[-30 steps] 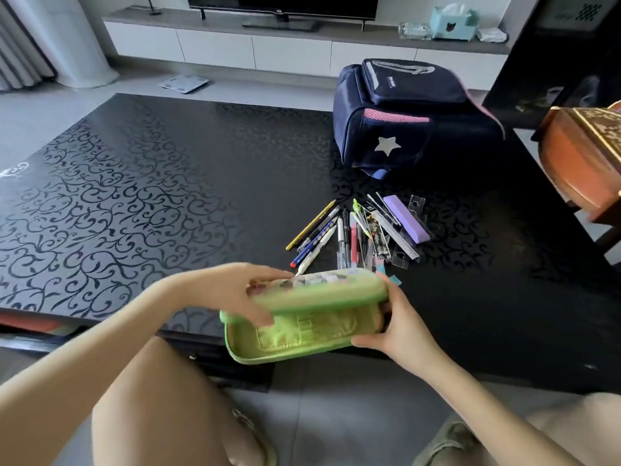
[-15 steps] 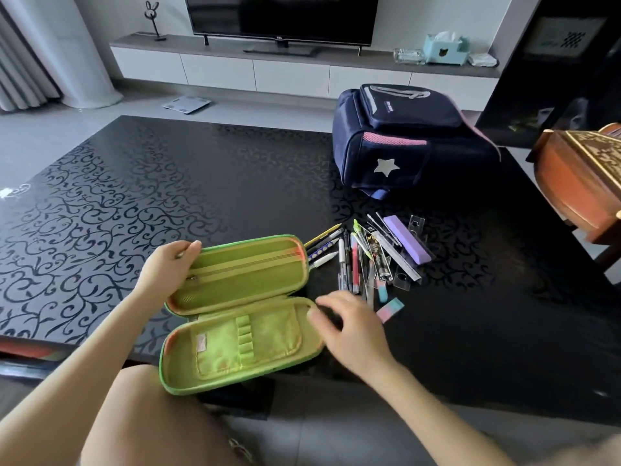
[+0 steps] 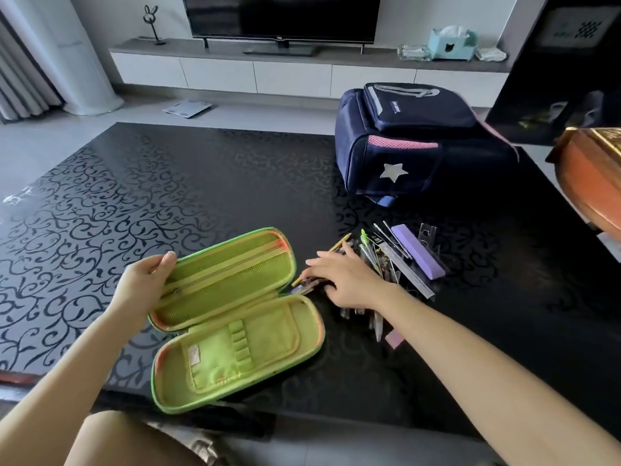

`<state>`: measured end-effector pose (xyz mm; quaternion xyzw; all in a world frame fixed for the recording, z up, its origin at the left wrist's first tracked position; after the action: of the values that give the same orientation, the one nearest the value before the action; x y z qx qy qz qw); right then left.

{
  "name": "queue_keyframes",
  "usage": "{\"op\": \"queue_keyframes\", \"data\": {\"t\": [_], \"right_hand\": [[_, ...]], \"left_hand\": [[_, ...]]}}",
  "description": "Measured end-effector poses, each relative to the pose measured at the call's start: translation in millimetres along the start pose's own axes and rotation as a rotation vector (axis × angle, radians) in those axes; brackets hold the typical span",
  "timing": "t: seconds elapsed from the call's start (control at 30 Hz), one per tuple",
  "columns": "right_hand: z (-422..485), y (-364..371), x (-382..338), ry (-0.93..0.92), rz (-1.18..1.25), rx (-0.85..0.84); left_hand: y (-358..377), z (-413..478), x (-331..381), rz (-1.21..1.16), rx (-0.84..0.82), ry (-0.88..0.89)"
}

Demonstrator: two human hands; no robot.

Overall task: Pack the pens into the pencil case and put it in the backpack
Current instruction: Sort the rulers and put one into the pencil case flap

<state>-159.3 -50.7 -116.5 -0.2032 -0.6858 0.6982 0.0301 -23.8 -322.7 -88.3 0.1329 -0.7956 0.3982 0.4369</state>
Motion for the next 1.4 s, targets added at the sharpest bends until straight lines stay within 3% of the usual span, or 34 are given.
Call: {"op": "queue_keyframes", "data": {"t": [0.2,0.5,0.57,0.63,0.7,0.77,0.87,0.97,1.07,1.23,1.4], "right_hand": [[-65.3,-12.2,40.4,0.035,0.094,0.116],[-113.7,-16.2,56.2,0.035,0.072,0.054],[-123.3,-28.0,55.5,0.071,0.201,0.168],[-148.4,-55.6,77.9,0.267,0.294,0.457],[-188.6,-77.0,110.4,0.613,0.104,0.613],[-224.4,-73.1,137.3,0.949,-0.072,0.47],[-253.6,-43.2,153.6,1.212,0.14,0.33],[-252.4,-26.6,151.6,1.239,0.33,0.322],[-247.7,-18.2,145.0,1.273,0.529,0.398],[-247.5,-15.8,142.5,1.244,0.655,0.428],[-249.1,-17.8,135.6,1.094,0.682,0.481]], "left_hand": [[37.1,7.2,28.4,0.142,-0.032,0.077],[84.7,14.7,62.0,0.27,0.017,0.141],[99.7,13.6,68.7,0.308,0.035,0.16],[114.0,13.0,76.0,0.36,0.056,0.196],[124.3,12.2,79.5,0.403,0.072,0.225],[133.9,9.9,82.0,0.454,0.077,0.267],[143.7,-0.4,84.3,0.516,0.093,0.325],[150.7,-23.6,91.3,0.551,0.16,0.424],[169.8,-63.2,109.4,0.6,0.177,0.65],[213.1,-138.5,130.0,0.617,-0.029,0.93],[245.4,-190.9,142.0,0.543,-0.185,1.039]]}}
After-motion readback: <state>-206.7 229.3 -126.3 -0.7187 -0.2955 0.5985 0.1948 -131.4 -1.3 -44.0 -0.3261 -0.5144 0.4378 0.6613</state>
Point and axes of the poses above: each hand's wrist, its own z-axis towards the middle knuckle, its own y-axis out of the palm, x = y × z, the point moved 10 cm from there along z, towards the middle knuckle, and after that the axes turned 12 degrees about -y, right-handed, at the moved point
